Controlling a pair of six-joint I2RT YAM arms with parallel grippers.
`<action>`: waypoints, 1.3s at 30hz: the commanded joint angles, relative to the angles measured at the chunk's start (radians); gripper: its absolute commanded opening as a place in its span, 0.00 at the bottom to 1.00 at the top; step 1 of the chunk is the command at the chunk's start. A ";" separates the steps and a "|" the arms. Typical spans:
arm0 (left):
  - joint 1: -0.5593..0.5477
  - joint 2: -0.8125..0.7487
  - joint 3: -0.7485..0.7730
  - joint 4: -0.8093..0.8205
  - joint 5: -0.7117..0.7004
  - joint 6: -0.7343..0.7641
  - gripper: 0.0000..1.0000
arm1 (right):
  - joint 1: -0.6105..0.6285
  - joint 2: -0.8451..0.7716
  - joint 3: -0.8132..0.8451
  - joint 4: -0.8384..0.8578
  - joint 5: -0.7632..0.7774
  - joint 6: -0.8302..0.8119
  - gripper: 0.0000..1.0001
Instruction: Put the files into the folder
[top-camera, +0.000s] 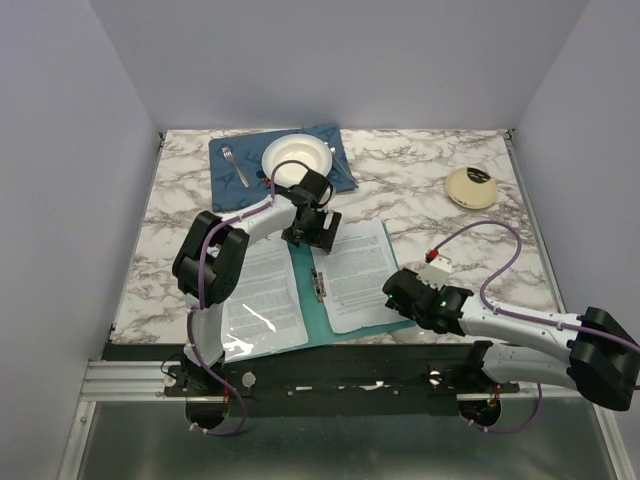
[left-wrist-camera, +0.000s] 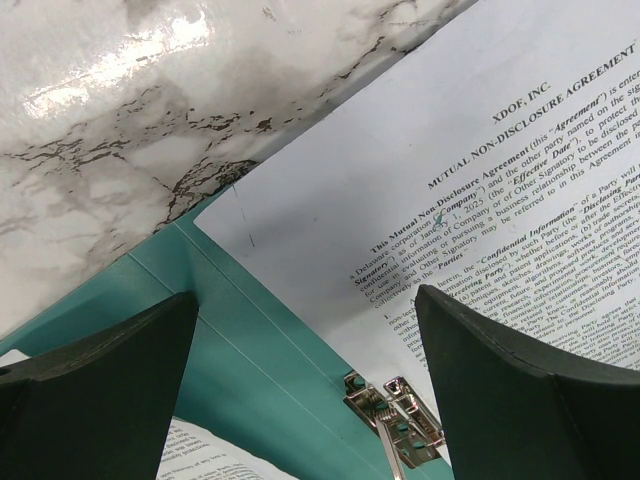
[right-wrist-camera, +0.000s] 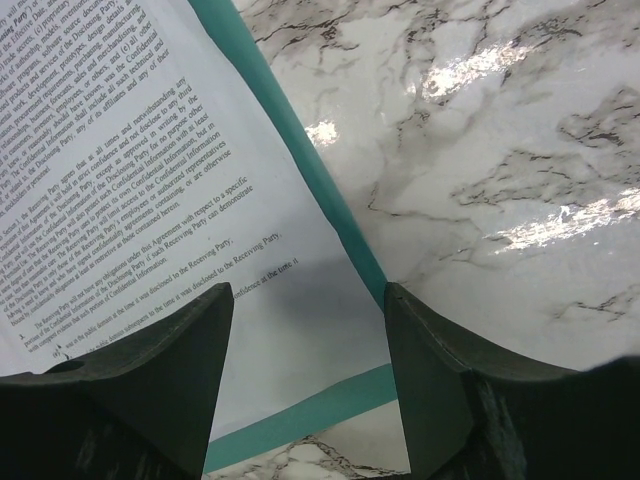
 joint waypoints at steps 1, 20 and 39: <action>-0.002 0.010 -0.013 -0.010 0.009 -0.008 0.99 | 0.016 0.004 -0.006 -0.032 -0.012 0.023 0.70; -0.004 0.008 -0.010 -0.015 0.009 -0.001 0.99 | 0.041 -0.017 -0.010 -0.041 -0.002 0.011 0.68; -0.054 0.099 0.056 -0.119 -0.221 0.044 0.99 | 0.037 0.105 0.143 0.652 -0.234 -0.739 0.51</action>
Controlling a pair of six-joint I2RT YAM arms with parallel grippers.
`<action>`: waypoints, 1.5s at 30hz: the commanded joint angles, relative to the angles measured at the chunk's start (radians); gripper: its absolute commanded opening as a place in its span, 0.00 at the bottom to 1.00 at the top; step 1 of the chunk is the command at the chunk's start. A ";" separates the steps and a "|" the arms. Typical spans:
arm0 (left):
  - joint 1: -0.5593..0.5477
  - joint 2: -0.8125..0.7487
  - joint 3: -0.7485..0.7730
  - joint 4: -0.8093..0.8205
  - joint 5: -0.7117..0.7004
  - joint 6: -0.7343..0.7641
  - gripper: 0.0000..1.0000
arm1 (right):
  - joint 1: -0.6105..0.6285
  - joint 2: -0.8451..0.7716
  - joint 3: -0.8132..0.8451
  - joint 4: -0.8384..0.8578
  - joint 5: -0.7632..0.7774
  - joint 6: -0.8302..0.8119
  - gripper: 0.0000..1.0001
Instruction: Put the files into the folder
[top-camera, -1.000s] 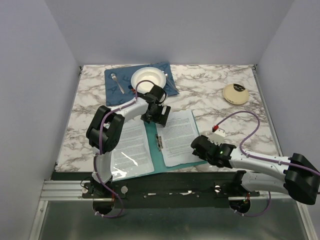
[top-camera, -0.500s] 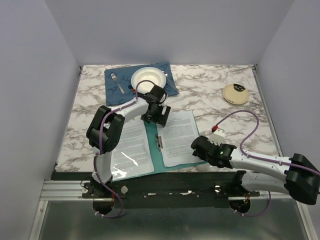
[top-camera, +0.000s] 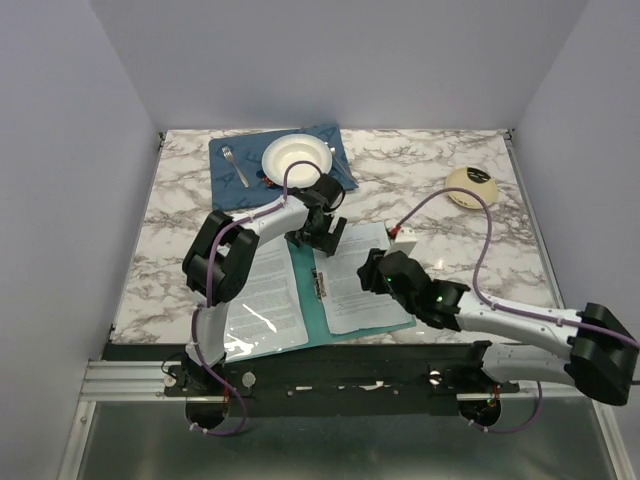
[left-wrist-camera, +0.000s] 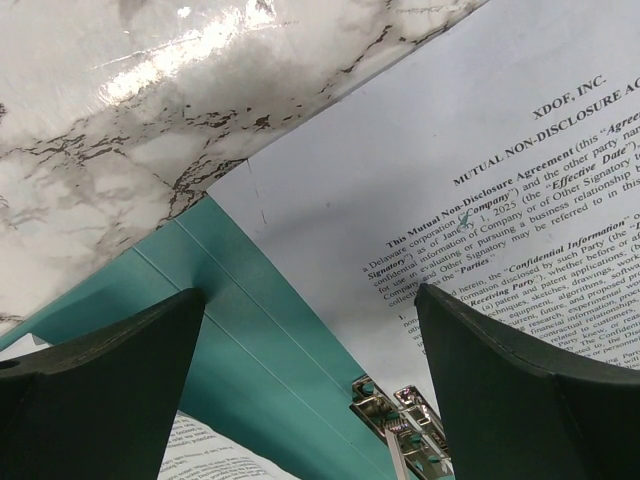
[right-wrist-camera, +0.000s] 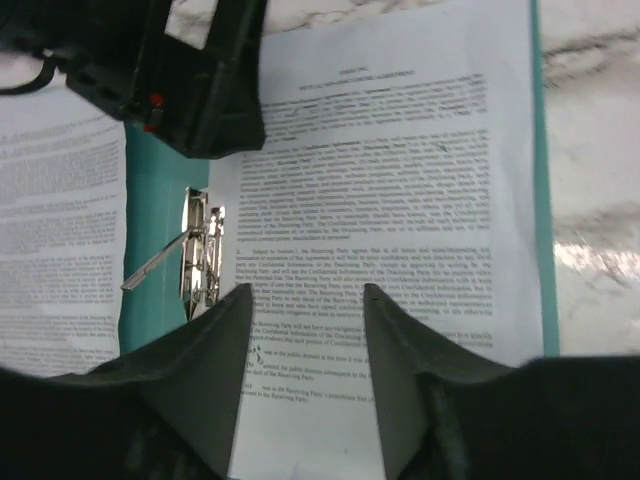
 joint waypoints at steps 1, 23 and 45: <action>0.000 0.048 -0.006 -0.044 -0.077 0.016 0.99 | 0.005 0.181 0.086 0.238 -0.197 -0.215 0.46; 0.000 0.057 -0.031 -0.049 -0.124 0.013 0.99 | -0.038 0.592 0.088 0.839 -0.637 -0.219 0.02; -0.014 0.109 -0.023 -0.074 -0.175 0.013 0.99 | -0.044 0.659 0.066 0.803 -0.748 -0.186 0.01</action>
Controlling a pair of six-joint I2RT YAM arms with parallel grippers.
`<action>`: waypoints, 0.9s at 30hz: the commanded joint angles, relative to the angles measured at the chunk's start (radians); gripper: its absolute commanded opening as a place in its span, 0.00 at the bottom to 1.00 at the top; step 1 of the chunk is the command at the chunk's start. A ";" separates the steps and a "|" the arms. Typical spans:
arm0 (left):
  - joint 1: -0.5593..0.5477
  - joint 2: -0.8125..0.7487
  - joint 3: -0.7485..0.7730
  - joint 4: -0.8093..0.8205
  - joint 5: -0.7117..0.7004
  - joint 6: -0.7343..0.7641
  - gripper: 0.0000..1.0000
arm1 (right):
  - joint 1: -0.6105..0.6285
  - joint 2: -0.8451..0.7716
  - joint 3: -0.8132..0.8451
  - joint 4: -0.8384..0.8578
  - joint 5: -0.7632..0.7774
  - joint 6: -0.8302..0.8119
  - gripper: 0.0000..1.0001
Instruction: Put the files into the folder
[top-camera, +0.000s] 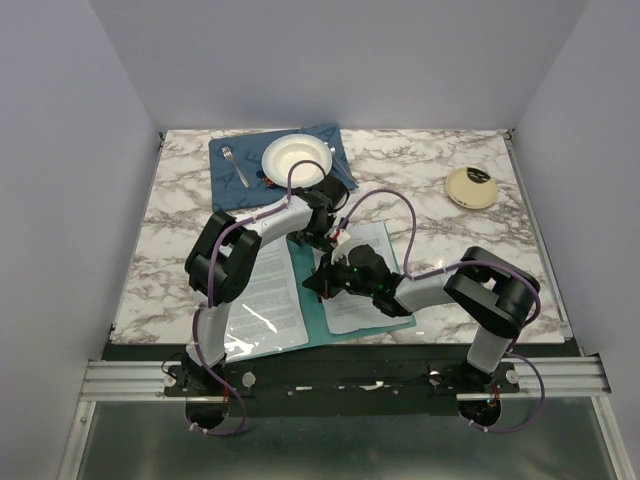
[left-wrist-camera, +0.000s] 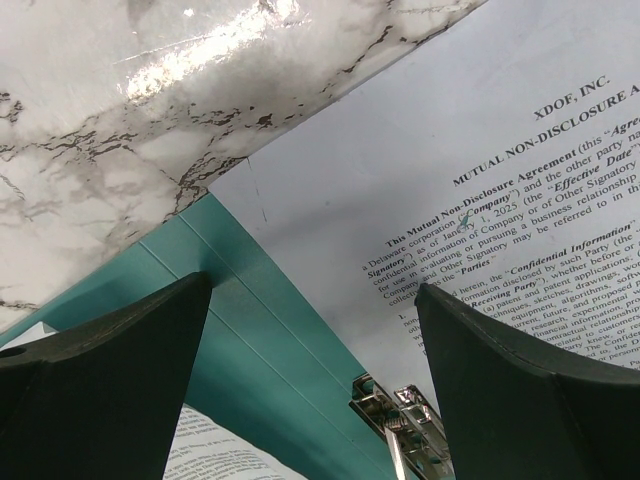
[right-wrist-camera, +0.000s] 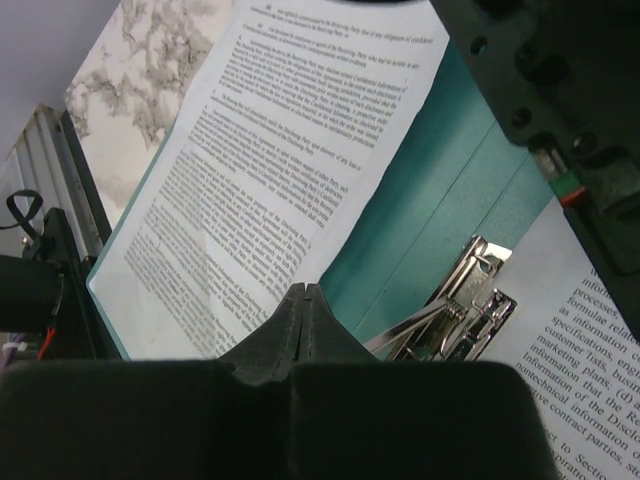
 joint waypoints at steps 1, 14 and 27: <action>0.005 0.095 -0.048 -0.043 -0.124 0.014 0.99 | -0.002 -0.014 -0.032 -0.045 -0.056 0.002 0.01; 0.005 0.091 -0.043 -0.042 -0.124 0.019 0.99 | -0.002 0.032 -0.026 -0.131 -0.086 0.016 0.01; 0.005 0.095 -0.037 -0.043 -0.121 0.017 0.99 | -0.006 0.084 -0.055 -0.168 -0.073 0.052 0.01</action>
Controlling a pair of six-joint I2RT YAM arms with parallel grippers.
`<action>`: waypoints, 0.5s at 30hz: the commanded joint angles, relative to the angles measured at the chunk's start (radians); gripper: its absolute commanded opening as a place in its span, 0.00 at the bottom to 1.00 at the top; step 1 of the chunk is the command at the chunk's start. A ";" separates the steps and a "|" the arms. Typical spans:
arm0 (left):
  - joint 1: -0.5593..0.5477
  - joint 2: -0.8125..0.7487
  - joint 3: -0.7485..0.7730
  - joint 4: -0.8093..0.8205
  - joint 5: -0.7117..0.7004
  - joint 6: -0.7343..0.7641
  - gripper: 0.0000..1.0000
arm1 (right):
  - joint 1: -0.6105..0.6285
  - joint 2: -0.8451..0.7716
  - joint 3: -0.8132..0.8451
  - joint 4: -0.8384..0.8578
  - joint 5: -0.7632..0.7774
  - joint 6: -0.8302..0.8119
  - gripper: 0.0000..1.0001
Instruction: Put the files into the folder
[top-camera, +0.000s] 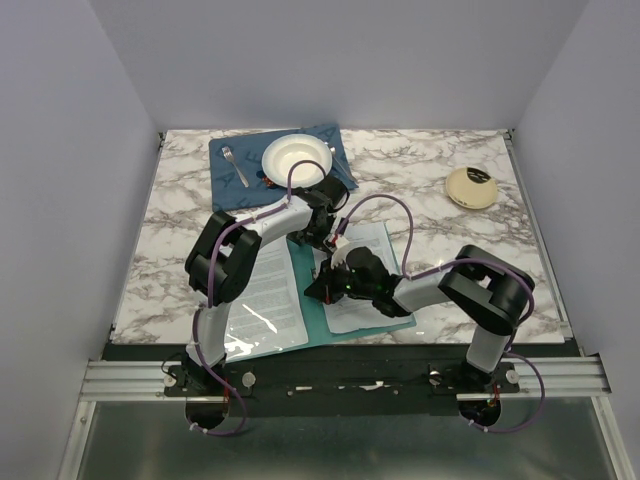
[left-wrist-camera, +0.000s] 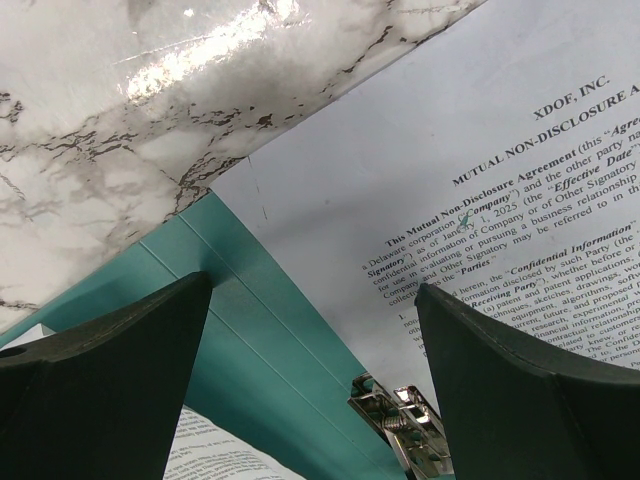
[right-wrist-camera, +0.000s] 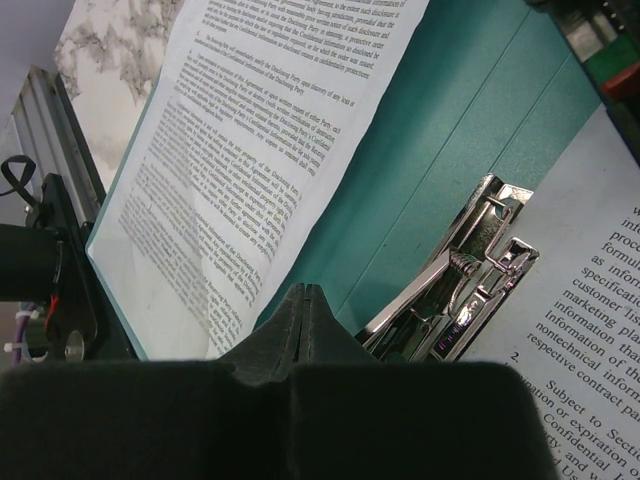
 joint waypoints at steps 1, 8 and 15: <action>0.007 0.093 -0.038 -0.043 -0.120 0.015 0.99 | -0.003 0.055 -0.047 -0.116 -0.005 0.013 0.01; 0.007 0.085 -0.039 -0.046 -0.122 0.017 0.99 | -0.008 0.075 -0.067 -0.113 0.000 0.030 0.01; 0.007 0.087 -0.044 -0.046 -0.117 0.017 0.99 | -0.015 0.079 -0.080 -0.121 0.017 0.056 0.01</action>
